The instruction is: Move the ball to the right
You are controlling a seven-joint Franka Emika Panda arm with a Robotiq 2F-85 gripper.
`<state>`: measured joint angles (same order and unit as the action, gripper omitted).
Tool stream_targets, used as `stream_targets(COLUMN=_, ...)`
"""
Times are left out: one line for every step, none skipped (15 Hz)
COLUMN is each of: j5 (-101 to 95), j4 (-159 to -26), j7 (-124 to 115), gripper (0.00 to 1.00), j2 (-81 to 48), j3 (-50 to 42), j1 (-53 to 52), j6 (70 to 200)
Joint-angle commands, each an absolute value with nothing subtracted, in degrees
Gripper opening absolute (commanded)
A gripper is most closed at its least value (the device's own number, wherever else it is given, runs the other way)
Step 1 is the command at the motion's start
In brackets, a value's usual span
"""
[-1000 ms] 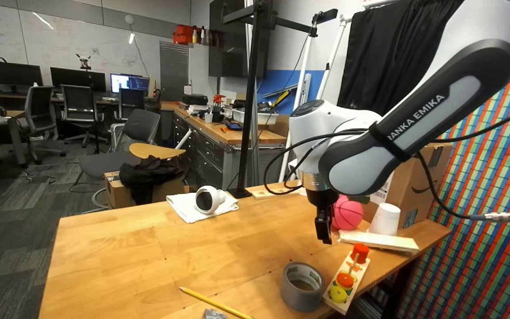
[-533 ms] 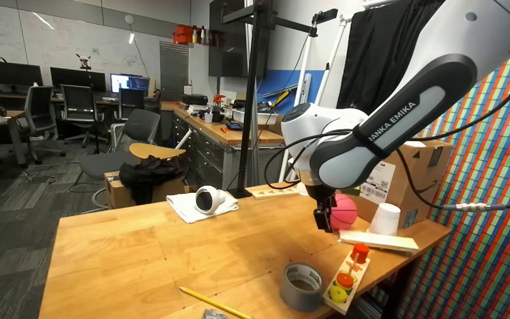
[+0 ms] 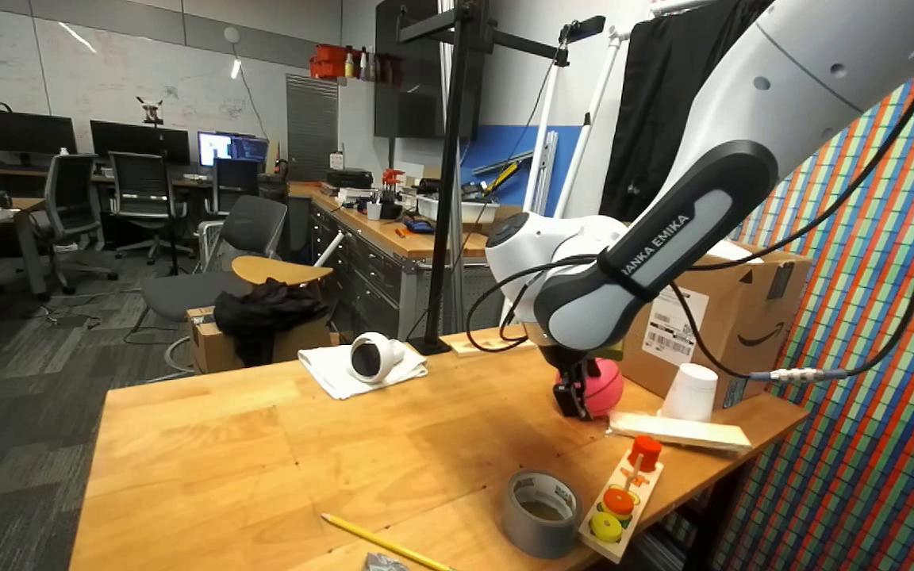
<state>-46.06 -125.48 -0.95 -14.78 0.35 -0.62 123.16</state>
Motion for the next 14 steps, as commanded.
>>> stream_targets(j5=-49.6, j4=-121.2, j7=-4.1, gripper=1.0, j2=-18.9, j3=-0.9, j1=-1.7, j6=121.7)
stream_targets(j5=-51.4, j4=-120.2, j7=-5.9, gripper=1.0, j2=-19.9, j3=-1.3, j1=-2.1, j6=121.0)
stream_targets(j5=-53.2, j4=-119.2, j7=-7.6, gripper=1.0, j2=-20.5, j3=-1.5, j1=-2.4, j6=120.0)
stream_targets(j5=-54.5, j4=-118.3, j7=-9.0, gripper=1.0, j2=-21.3, j3=-1.6, j1=-2.5, j6=119.1)
stream_targets(j5=-56.1, j4=-117.3, j7=-11.1, gripper=1.0, j2=-22.5, j3=-1.9, j1=-2.7, j6=117.8)
stream_targets(j5=-57.7, j4=-116.3, j7=-13.4, gripper=1.0, j2=-23.7, j3=-2.2, j1=-2.9, j6=116.5)
stream_targets(j5=-58.9, j4=-115.1, j7=-15.8, gripper=1.0, j2=-25.3, j3=-2.4, j1=-3.1, j6=114.9)
stream_targets(j5=-60.7, j4=-113.8, j7=-19.0, gripper=1.0, j2=-27.1, j3=-2.9, j1=-3.3, j6=113.4)
stream_targets(j5=-61.7, j4=-112.6, j7=-21.1, gripper=1.0, j2=-28.7, j3=-3.1, j1=-3.3, j6=111.6)
stream_targets(j5=-63.4, j4=-111.4, j7=-23.9, gripper=1.0, j2=-30.5, j3=-3.6, j1=-3.4, j6=110.0)
stream_targets(j5=-63.9, j4=-110.2, j7=-25.6, gripper=1.0, j2=-32.1, j3=-3.8, j1=-3.3, j6=108.2)
stream_targets(j5=-64.8, j4=-109.3, j7=-27.3, gripper=1.0, j2=-33.4, j3=-4.0, j1=-3.3, j6=106.7)
stream_targets(j5=-65.3, j4=-108.2, j7=-28.4, gripper=1.0, j2=-34.6, j3=-4.0, j1=-3.3, j6=105.2)
stream_targets(j5=-65.5, j4=-107.3, j7=-29.2, gripper=1.0, j2=-35.6, j3=-3.9, j1=-3.1, j6=103.9)
